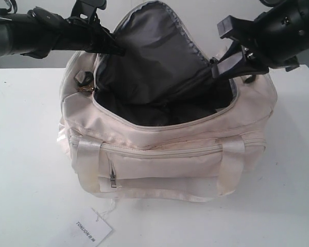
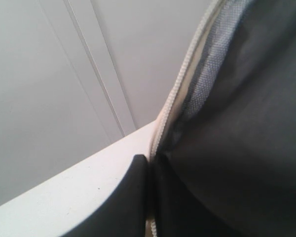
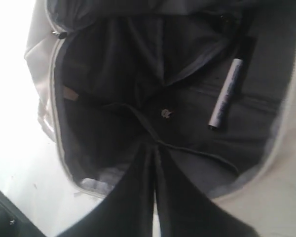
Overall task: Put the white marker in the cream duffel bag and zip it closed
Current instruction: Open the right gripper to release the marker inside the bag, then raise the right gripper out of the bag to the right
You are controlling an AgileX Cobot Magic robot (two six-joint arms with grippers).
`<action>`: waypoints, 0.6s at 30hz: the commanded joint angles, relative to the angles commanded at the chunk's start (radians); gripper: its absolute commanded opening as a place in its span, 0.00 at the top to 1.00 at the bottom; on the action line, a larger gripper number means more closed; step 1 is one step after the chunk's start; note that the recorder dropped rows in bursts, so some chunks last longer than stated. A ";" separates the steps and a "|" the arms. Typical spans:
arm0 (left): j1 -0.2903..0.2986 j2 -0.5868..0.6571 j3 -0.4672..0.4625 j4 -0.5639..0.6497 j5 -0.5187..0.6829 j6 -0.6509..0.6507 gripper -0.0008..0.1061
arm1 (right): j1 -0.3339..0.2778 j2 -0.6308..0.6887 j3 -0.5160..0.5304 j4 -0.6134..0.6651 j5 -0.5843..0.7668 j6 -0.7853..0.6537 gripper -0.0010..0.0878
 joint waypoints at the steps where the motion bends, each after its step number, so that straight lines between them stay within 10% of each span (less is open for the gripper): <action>1: 0.000 0.000 0.000 0.000 0.000 0.000 0.99 | -0.004 -0.007 0.000 -0.023 -0.007 0.010 0.99; 18: 0.000 0.000 0.000 0.000 0.000 0.000 0.99 | -0.058 -0.098 0.000 -0.426 -0.102 0.315 0.99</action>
